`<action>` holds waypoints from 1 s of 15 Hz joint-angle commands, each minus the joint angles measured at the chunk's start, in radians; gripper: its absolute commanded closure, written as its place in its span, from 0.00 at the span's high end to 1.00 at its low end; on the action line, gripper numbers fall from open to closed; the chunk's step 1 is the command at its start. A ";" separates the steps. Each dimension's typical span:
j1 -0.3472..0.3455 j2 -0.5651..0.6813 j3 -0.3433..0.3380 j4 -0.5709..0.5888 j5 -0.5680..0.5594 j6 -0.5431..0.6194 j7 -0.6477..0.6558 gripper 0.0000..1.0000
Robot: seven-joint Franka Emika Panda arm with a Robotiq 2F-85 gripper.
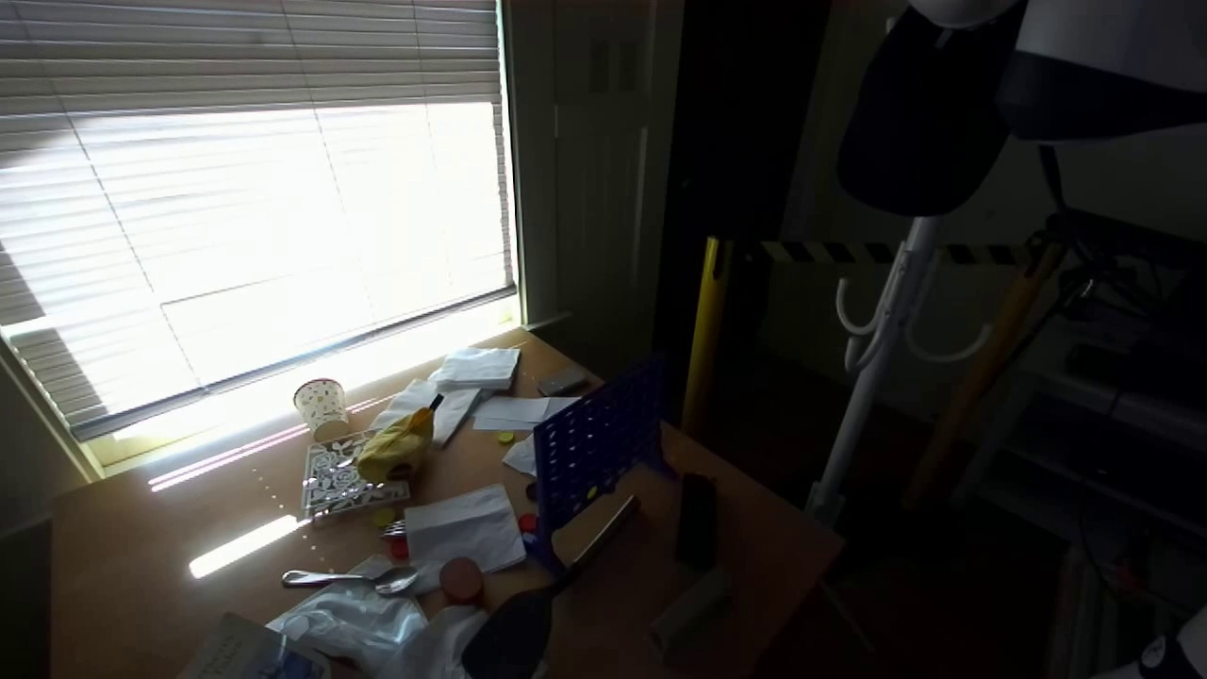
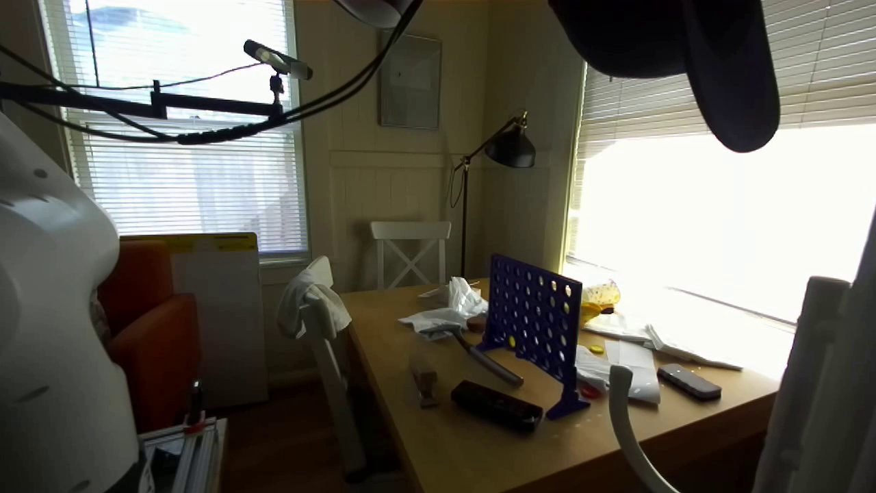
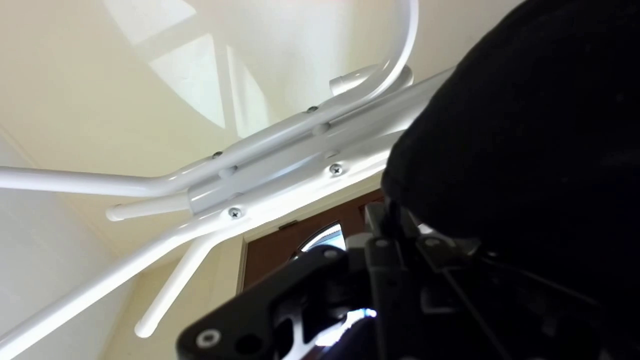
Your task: Move the hat to the top half of the coat rack
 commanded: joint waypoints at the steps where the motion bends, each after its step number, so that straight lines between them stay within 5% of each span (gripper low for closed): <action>1: -0.002 0.008 -0.013 0.009 -0.045 -0.021 -0.008 0.01; 15: 0.031 -0.063 -0.056 -0.016 0.027 0.040 -0.078 0.01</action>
